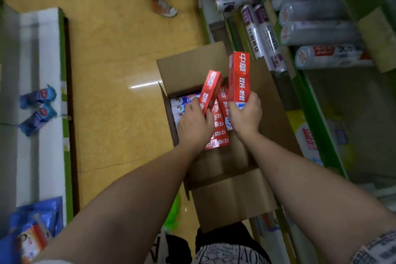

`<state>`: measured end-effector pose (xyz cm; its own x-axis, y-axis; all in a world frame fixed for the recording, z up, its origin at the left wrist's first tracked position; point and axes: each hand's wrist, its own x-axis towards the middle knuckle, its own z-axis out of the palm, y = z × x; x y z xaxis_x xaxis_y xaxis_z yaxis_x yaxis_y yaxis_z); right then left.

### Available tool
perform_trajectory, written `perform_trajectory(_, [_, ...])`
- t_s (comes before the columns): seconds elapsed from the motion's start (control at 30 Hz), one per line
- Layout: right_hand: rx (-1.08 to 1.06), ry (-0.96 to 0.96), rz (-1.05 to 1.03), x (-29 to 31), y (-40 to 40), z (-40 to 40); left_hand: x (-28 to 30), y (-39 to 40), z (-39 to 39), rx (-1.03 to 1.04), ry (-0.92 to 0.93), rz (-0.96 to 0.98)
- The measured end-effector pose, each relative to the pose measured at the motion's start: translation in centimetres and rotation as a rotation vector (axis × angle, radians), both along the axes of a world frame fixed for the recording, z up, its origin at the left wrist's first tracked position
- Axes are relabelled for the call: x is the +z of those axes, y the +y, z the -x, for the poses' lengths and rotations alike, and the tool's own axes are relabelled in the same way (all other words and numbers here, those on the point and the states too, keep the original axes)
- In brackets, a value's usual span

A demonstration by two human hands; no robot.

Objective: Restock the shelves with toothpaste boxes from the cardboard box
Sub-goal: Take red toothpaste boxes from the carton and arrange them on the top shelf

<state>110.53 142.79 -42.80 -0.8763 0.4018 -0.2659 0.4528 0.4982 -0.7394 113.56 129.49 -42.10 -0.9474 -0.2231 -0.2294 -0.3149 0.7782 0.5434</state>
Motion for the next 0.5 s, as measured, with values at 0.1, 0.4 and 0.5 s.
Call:
perform_trajectory(0.1, [-0.023, 0.094, 0.002, 3.3, -0.9, 0.2, 3.8, -0.7, 1.6, 0.020, 0.104, -0.033])
perform_trajectory(0.4, [-0.106, 0.392, 0.048, 14.9, -3.4, 0.1, 16.8, -1.8, 3.7, 0.007, 0.389, -0.187])
perform_trajectory(0.5, [-0.100, 0.478, 0.027, 19.3, -3.7, 0.0, 21.2, -2.4, 3.9, -0.026, 0.480, -0.257])
